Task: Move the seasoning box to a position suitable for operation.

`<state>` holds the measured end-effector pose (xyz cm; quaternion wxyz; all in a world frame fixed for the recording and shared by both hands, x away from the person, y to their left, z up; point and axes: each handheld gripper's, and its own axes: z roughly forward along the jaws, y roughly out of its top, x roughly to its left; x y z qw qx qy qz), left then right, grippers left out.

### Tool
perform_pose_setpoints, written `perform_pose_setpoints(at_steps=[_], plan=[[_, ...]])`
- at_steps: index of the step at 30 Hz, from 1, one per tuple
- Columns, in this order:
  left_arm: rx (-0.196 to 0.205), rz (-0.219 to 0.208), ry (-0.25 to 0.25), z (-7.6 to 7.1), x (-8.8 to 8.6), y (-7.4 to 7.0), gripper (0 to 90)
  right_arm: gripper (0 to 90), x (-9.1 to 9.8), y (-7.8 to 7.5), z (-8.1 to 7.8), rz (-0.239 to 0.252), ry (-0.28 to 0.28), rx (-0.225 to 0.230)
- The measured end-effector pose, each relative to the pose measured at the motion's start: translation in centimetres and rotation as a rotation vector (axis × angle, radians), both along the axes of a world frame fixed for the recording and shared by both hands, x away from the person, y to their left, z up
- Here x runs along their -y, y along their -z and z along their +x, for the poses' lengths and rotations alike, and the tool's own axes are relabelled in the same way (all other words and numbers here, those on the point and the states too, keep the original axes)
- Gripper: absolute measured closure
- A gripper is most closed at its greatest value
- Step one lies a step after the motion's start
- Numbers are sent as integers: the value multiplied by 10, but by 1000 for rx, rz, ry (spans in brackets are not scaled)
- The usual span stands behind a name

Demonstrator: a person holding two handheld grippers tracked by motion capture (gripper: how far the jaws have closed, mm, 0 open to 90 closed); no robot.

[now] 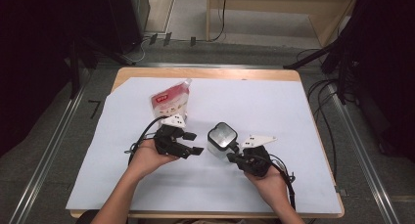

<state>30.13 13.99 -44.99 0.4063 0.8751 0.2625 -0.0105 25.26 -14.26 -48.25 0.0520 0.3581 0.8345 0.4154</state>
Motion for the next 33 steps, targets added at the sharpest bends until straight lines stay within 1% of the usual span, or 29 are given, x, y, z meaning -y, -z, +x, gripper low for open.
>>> perform_pose_setpoints(at_steps=[2,5,6,9,11,12,13,17,19,21,22,24,26,28,29,31,32,33], plan=[[-3,-4,-1,0,2,1,366,900,6,-1,3,3,11,-5],[3,4,2,0,3,1,355,900,10,-2,5,3,20,-7],[2,0,1,0,3,2,346,900,15,-2,7,4,29,-13],[5,3,0,2,5,2,334,900,19,-2,9,3,37,-18],[4,-2,-9,2,7,2,329,900,23,-2,13,-1,46,-24],[1,8,-4,2,7,1,329,900,23,-2,13,-1,46,-24],[-1,4,-6,3,8,2,310,900,27,-3,16,-5,50,-26],[-11,-11,-6,5,11,1,291,900,31,-3,19,-4,56,-32],[-15,-7,0,7,13,1,274,900,34,-3,21,-2,60,-39],[-16,-16,8,8,16,2,251,900,37,-3,25,-6,63,-44],[-22,-28,16,9,17,2,251,900,37,-3,25,-6,63,-44],[-21,-17,25,11,20,2,245,900,38,-3,29,-18,62,-41],[-13,-2,34,12,23,1,245,900,41,-4,31,-13,71,-46],[-6,1,47,14,26,1,245,900,43,-4,33,-15,69,-43],[5,12,48,16,30,1,245,900,46,-5,36,-13,78,-42],[-1,13,55,18,33,1,245,900,48,-6,38,-12,83,-40],[8,16,53,19,35,2,245,900,50,-6,40,-10,89,-42],[5,6,55,22,38,2,243,900,53,-7,43,-10,101,-36]])
